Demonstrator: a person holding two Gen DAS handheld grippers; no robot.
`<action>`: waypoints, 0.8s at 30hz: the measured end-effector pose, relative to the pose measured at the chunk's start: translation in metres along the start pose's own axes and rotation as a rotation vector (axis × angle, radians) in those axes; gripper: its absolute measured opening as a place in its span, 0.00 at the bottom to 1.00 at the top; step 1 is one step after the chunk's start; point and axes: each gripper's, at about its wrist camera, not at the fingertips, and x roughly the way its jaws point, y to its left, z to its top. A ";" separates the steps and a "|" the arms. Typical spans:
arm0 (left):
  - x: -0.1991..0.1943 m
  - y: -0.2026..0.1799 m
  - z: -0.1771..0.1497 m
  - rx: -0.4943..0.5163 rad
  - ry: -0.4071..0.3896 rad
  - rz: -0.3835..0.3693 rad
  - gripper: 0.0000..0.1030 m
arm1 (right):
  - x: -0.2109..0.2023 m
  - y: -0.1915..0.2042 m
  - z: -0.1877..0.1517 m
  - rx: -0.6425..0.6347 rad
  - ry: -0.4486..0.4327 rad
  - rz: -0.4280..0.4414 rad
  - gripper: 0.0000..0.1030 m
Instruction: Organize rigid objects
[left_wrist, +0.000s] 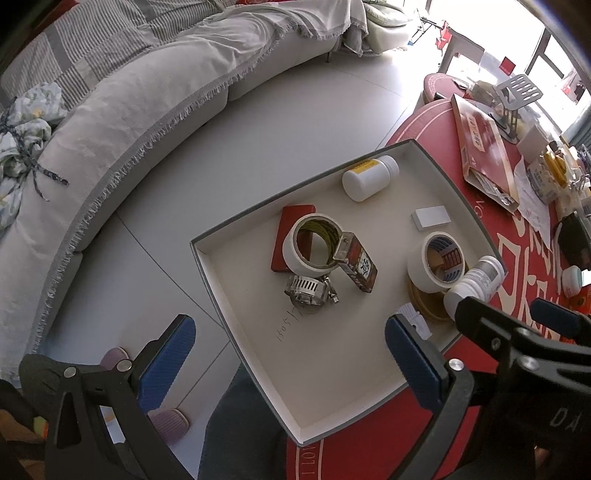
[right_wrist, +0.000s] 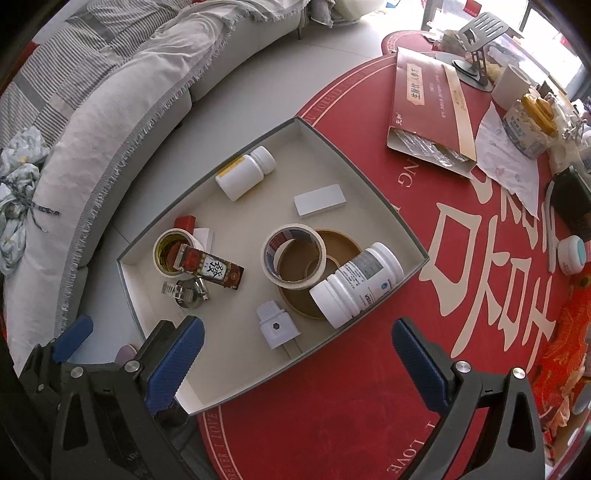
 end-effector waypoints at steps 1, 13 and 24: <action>0.000 0.000 0.000 0.000 0.000 0.001 1.00 | 0.000 0.000 0.000 -0.001 0.001 -0.002 0.99; 0.004 0.000 -0.004 0.033 0.003 -0.022 1.00 | 0.001 0.006 -0.004 -0.010 0.012 -0.021 0.99; 0.008 -0.001 -0.001 0.057 0.004 -0.036 0.99 | 0.003 0.012 -0.005 -0.016 0.015 -0.056 0.99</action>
